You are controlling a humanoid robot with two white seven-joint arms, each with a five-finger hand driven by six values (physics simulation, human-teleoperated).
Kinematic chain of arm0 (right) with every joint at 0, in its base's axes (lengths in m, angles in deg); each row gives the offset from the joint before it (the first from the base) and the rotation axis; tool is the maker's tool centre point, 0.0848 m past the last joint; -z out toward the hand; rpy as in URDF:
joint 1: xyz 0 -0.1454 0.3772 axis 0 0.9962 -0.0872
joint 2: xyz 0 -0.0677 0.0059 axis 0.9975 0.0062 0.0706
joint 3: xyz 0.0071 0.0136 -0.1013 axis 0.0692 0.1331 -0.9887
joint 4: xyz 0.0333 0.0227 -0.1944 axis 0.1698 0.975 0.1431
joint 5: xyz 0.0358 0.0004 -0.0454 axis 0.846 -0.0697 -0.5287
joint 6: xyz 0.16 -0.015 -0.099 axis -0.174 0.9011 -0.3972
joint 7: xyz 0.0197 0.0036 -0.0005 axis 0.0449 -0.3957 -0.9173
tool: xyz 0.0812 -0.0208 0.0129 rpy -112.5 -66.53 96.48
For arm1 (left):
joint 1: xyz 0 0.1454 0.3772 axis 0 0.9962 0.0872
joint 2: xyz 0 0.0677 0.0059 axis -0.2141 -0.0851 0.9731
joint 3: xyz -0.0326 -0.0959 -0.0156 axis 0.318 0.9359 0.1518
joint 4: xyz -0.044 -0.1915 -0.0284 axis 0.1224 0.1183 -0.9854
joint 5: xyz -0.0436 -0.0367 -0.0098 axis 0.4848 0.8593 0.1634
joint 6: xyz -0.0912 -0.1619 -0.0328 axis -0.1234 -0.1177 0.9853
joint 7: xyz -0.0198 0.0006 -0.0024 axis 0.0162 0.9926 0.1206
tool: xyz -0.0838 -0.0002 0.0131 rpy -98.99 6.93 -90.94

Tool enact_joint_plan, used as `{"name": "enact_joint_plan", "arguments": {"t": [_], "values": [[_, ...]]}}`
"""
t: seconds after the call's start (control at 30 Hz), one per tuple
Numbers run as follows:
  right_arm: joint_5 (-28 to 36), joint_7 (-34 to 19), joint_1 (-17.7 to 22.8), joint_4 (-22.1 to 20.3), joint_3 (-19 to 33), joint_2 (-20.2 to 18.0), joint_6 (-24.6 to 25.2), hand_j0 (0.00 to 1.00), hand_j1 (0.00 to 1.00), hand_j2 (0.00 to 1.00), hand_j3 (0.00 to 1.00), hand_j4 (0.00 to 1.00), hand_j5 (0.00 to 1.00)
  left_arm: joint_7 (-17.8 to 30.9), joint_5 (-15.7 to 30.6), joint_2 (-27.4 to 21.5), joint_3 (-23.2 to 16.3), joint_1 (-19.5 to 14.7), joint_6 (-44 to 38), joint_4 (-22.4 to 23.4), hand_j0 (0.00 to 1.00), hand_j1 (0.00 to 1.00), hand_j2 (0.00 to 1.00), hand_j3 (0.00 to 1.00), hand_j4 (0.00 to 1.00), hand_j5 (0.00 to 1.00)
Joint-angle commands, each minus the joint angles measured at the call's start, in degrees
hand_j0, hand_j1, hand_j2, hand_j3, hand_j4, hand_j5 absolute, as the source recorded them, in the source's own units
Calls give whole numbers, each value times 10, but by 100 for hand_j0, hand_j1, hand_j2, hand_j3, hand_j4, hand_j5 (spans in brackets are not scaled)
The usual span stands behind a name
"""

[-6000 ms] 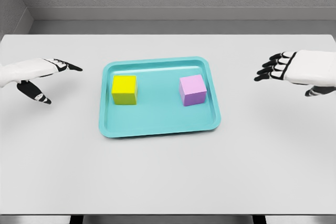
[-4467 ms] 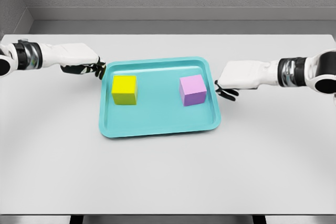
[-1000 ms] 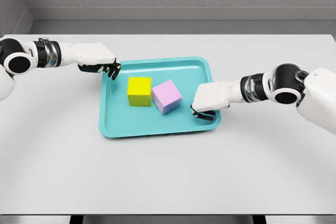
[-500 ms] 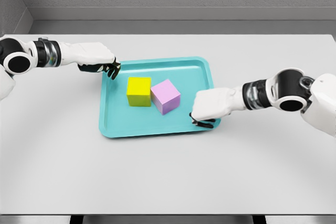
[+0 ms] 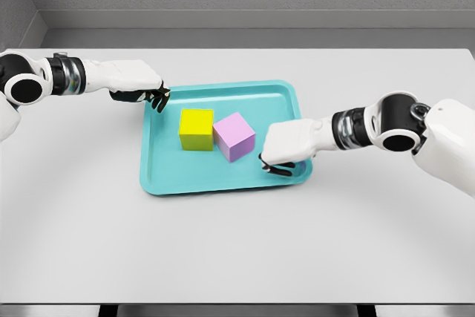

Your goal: Push two cubes

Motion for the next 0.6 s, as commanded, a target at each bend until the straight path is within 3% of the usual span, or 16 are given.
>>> {"name": "enact_joint_plan", "arguments": {"t": [0.0,0.1,0.57], "values": [[2,0,0,1,0,9,1,0,0,0,0,0,0,0,3,0,1,0,-1,0,31,31,31,31,31,31],[2,0,-3,4,0,13,1,0,0,0,0,0,0,0,3,0,1,0,-1,0,31,31,31,31,31,31],[0,0,-15,93,-1,45,1,0,0,0,0,0,0,0,3,0,1,0,-1,0,31,31,31,31,31,31]]}}
